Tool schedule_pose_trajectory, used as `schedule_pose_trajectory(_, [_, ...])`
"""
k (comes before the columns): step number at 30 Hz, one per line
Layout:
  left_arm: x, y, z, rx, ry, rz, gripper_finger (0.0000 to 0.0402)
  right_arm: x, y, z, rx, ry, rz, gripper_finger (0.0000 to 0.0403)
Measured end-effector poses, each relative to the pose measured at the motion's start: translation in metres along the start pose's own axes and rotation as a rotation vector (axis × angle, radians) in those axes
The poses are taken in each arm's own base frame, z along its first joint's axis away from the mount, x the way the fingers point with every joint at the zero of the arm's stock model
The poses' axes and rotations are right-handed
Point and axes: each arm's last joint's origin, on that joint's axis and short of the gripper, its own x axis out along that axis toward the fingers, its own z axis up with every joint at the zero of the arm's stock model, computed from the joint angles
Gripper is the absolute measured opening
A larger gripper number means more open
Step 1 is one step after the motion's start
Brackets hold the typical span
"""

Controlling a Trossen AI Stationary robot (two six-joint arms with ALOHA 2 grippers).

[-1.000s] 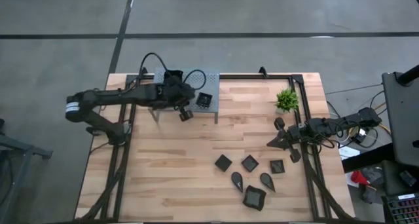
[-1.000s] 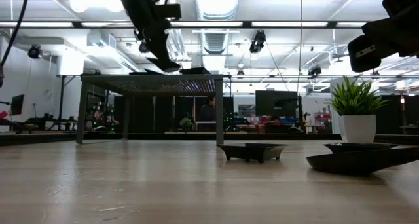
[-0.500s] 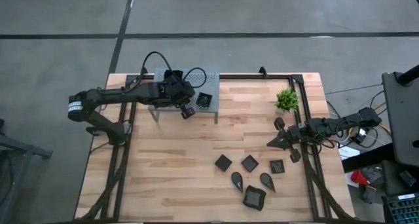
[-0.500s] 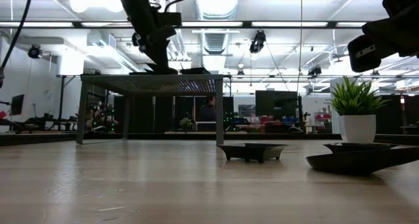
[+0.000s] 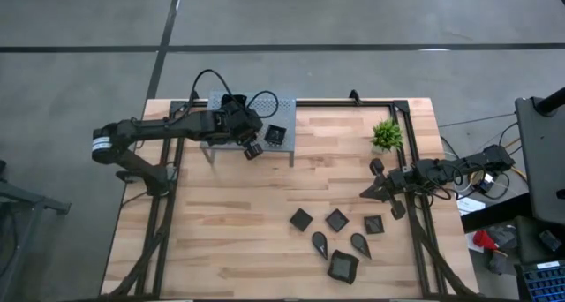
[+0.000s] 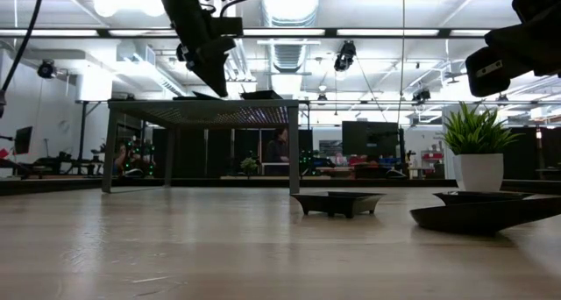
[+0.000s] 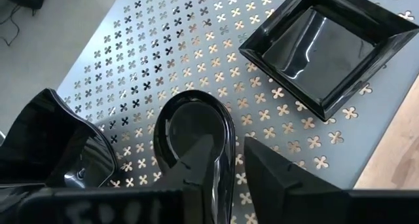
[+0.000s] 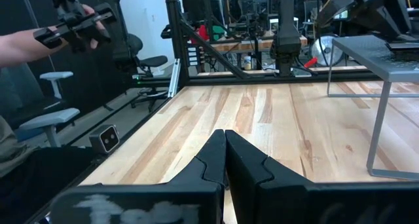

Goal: Pick & Place Mini shaped plates
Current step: Stack the black square plate on top of the black square plate on the shelf

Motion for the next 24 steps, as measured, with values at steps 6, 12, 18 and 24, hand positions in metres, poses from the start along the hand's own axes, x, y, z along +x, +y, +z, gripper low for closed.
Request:
schedule_pose_trajectory(6, [-0.002,-0.002,0.000,-0.035,-0.005,-0.009,0.0092,0.000,0.000,0.000,0.000,0.000,0.000,0.0008])
schedule_pose_trajectory(12, [-0.010,-0.014,-0.002,-0.049,-0.011,-0.076,0.0085,0.000,0.000,0.000,0.000,0.000,0.000,0.0008])
schedule_pose_trajectory(18, [-0.023,-0.033,-0.005,-0.063,-0.028,-0.171,0.0076,0.000,0.000,0.000,0.000,0.000,0.000,0.0008])
schedule_pose_trajectory(24, [-0.041,-0.066,-0.007,-0.009,-0.086,-0.320,0.0078,0.000,0.000,0.000,0.000,0.000,0.000,0.0008])
